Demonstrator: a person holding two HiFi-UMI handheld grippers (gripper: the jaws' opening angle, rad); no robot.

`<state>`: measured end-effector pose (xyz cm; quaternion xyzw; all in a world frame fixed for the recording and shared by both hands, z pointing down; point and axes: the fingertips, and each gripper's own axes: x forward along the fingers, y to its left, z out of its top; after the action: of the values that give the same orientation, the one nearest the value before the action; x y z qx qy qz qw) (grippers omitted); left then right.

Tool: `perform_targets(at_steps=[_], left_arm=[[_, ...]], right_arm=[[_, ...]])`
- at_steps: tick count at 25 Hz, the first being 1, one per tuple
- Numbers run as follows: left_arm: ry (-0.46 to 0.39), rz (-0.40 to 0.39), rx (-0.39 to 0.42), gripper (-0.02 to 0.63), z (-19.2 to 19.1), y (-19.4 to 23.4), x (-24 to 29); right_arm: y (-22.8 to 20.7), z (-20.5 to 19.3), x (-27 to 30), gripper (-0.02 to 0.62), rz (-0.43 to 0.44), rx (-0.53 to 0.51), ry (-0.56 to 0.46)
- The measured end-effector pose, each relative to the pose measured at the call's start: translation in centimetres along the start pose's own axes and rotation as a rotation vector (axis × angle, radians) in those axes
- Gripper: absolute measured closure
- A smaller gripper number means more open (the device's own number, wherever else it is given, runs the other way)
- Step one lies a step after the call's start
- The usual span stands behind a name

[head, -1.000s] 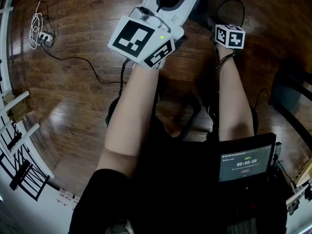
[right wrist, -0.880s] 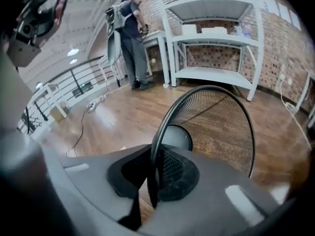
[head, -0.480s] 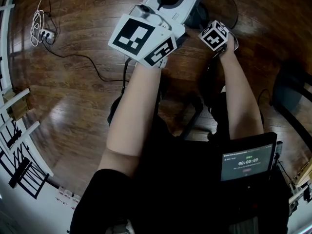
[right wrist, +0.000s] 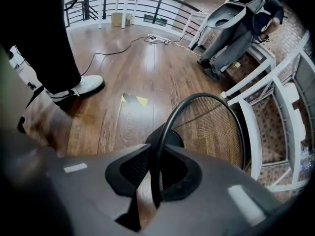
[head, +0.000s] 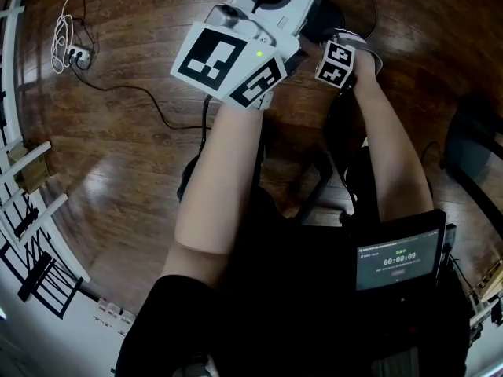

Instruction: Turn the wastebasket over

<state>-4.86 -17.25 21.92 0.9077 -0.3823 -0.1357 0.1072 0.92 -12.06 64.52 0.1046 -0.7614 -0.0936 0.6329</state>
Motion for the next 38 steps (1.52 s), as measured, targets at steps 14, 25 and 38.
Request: perform_targets(at_steps=[14,25,38], left_arm=[[0.043,0.004,0.021,0.604,-1.8,0.7,-0.5],[0.129,-0.038,0.08,0.604,-2.6,-2.4,0.7],[0.211,-0.107,0.196,0.604,-5.2,-5.3,1.4]], right_arm=[[-1.9,0.7,-3.7,0.39,-0.016,0.173,-0.152],[-11.3,4.1,-24.8,0.585,-0.149,0.664,-0.933],[-13.4,1.9,-37.0,0.584,-0.319,0.807,-1.261]])
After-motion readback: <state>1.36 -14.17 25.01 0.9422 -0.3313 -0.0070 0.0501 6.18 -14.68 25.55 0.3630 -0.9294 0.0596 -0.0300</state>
